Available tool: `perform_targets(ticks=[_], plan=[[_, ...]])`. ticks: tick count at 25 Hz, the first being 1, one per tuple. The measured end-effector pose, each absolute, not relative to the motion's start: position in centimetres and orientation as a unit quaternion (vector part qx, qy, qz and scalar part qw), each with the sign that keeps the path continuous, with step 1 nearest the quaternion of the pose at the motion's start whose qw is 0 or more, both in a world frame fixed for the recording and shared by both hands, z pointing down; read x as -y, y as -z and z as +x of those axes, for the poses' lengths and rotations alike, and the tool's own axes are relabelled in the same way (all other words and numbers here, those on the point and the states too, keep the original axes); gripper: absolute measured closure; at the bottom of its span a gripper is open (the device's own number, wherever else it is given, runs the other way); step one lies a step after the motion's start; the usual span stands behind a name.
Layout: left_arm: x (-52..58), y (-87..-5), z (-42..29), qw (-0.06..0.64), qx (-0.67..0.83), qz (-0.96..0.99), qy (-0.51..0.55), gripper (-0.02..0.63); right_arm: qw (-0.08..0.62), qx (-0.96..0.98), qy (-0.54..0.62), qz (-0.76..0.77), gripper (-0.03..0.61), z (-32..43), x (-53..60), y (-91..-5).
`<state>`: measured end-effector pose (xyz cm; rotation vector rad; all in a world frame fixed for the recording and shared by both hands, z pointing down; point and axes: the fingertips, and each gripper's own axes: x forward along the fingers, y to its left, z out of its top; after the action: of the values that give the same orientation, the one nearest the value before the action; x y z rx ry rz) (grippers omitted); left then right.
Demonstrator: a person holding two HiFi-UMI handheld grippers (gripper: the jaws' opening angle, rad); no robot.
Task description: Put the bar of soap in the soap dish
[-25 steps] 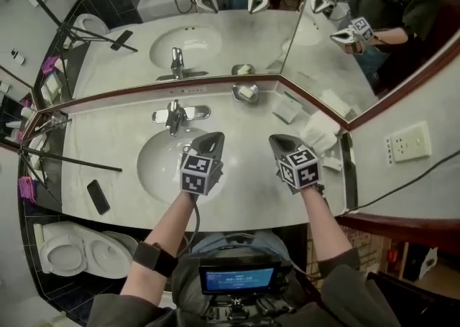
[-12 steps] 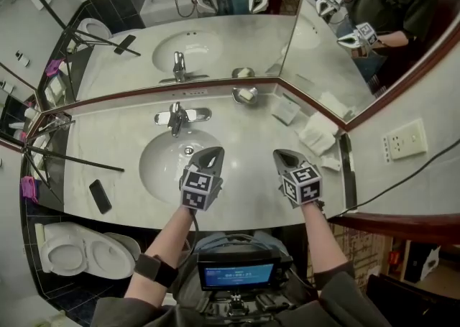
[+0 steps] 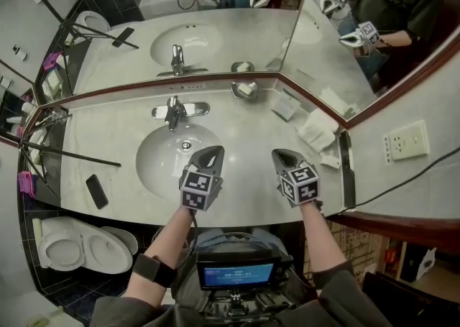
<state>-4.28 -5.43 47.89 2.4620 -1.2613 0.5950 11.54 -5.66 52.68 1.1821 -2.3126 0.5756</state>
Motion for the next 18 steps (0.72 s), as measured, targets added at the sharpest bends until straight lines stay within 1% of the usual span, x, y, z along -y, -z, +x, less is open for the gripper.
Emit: perform_targets(ticks=[4, 7, 9, 11, 12, 13, 15, 17, 18], plan=[[6.4, -48.0, -4.3, 0.157, 0.444, 0.858, -0.207, 0.612, 0.258, 0.845, -0.189, 0.429, 0.558, 11.6, 7.1, -53.1], [7.2, -48.5, -4.1, 0.161, 0.445, 0.857, -0.204, 0.612, 0.289, 0.850, -0.160, 0.411, 0.555, 11.2, 8.8, -53.6], [7.8, -49.2, -3.9, 0.167, 0.444, 0.856, -0.203, 0.612, 0.313, 0.852, -0.142, 0.394, 0.503, 10.6, 10.3, -53.9], [9.0, -49.8, -3.9, 0.168, 0.445, 0.856, -0.202, 0.612, 0.335, 0.853, -0.126, 0.379, 0.496, 9.7, 12.5, -54.1], [9.7, -50.0, -3.9, 0.167, 0.445, 0.856, -0.202, 0.612, 0.346, 0.853, -0.117, 0.373, 0.456, 9.4, 13.7, -54.3], [10.2, -50.2, -3.8, 0.167, 0.445, 0.856, -0.200, 0.612, 0.357, 0.852, -0.109, 0.367, 0.443, 9.1, 14.8, -54.6], [10.9, -50.5, -3.8, 0.169, 0.447, 0.856, -0.199, 0.612, 0.371, 0.852, -0.097, 0.357, 0.438, 8.4, 16.7, -54.9], [11.7, -50.8, -3.8, 0.172, 0.448, 0.855, -0.199, 0.612, 0.384, 0.852, -0.083, 0.346, 0.407, 7.5, 18.7, -55.2], [12.2, -51.0, -3.7, 0.174, 0.447, 0.855, -0.198, 0.612, 0.391, 0.852, -0.076, 0.341, 0.405, 7.0, 19.7, -55.4]])
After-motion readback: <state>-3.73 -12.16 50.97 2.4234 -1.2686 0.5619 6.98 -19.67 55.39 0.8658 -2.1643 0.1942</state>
